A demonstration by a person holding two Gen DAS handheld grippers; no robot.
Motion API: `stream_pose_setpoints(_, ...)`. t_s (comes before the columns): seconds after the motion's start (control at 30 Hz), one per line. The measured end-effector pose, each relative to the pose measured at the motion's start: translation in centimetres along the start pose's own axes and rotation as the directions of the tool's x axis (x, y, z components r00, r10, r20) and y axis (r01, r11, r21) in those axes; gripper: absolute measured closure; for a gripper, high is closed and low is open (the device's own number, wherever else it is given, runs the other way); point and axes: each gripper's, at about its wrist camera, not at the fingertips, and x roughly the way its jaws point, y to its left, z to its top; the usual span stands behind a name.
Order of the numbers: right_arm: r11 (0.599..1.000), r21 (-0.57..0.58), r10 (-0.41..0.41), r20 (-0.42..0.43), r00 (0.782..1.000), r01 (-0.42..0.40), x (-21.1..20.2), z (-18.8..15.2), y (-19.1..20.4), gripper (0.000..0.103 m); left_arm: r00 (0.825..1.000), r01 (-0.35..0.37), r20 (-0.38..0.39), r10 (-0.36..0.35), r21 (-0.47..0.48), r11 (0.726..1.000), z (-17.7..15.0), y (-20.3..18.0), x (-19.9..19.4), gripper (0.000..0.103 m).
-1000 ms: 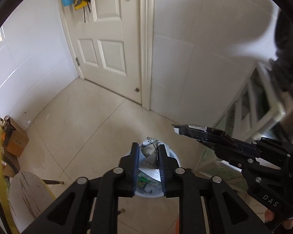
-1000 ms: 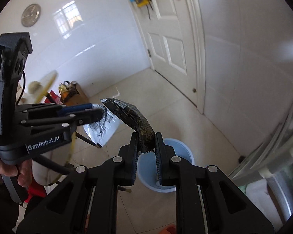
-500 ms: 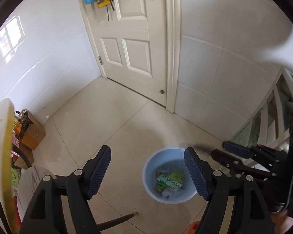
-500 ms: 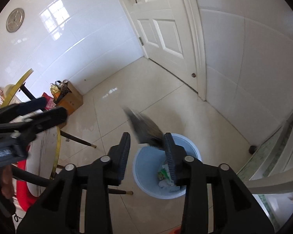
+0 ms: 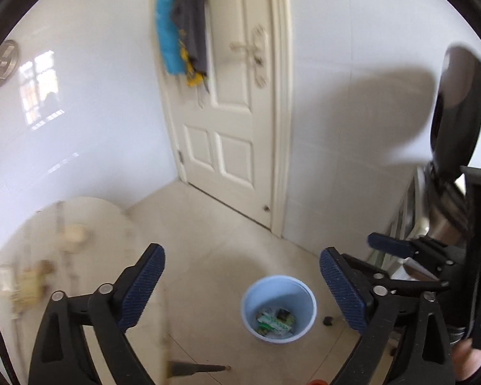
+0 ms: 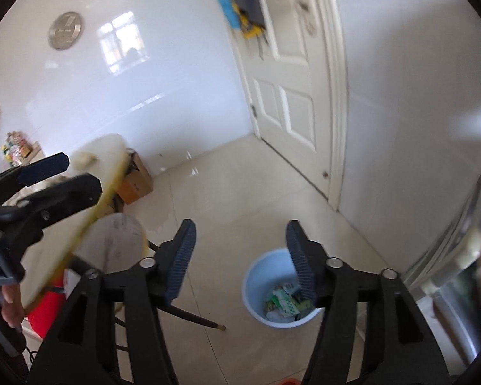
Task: Collect trash
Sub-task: 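Return both grippers to the table above the yellow wrapper and white packet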
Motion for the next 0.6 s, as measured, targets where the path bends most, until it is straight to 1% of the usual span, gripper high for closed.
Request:
stream_pose_setpoints(0.07,0.999,-0.036,0.008,0.037,0.999,-0.007,-2.8,0.6,2.9,0.041,0.998,-0.028,0.047,0.029,-0.018,0.999,-0.2,1.9,-3.4,0.001)
stream_pose_setpoints(0.13,0.998,-0.066,0.016,0.070,0.997,-0.011,-5.0,1.1,5.4,0.033,0.996,-0.049,0.073,0.051,-0.032,0.998,-0.5,3.2,-6.3,0.001)
stream_pose_setpoints(0.17,0.996,-0.086,0.022,0.087,0.996,-0.014,-6.1,1.3,7.0,0.032,0.994,-0.061,0.085,0.064,-0.041,0.997,-0.9,4.0,-7.8,0.001)
stream_pose_setpoints(0.23,0.992,-0.123,0.045,0.110,0.993,-0.031,-7.9,1.7,10.1,0.029,0.991,-0.085,0.097,0.090,-0.059,0.995,-1.8,5.6,-10.4,0.001)
stream_pose_setpoints(0.3,0.987,-0.155,0.059,0.121,0.991,-0.040,-8.8,1.8,12.8,0.025,0.987,-0.110,0.105,0.118,-0.080,0.991,-2.6,7.1,-12.9,0.001)
stream_pose_setpoints(0.37,0.979,-0.194,0.083,0.125,0.989,-0.058,-9.3,2.0,16.0,0.024,0.984,-0.140,0.100,0.150,-0.098,0.985,-4.2,8.8,-15.2,0.001)
stream_pose_setpoints(0.43,0.972,-0.225,0.100,0.116,0.988,-0.072,-9.3,2.2,18.6,0.023,0.981,-0.167,0.084,0.177,-0.115,0.979,-5.1,10.8,-16.3,0.001)
stream_pose_setpoints(0.47,0.966,-0.247,0.109,0.111,0.988,-0.079,-9.1,2.4,20.3,0.022,0.978,-0.185,0.071,0.195,-0.134,0.974,-6.1,12.2,-17.5,0.001)
stream_pose_setpoints(0.53,0.952,-0.293,0.122,0.092,0.988,-0.090,-8.1,2.6,23.5,0.019,0.975,-0.208,0.042,0.218,-0.168,0.964,-7.5,14.6,-18.9,0.001)
stream_pose_setpoints(0.6,0.938,-0.329,0.136,0.068,0.988,-0.106,-7.2,2.3,25.9,0.019,0.969,-0.241,0.006,0.248,-0.209,0.948,-8.6,17.4,-19.3,0.001)
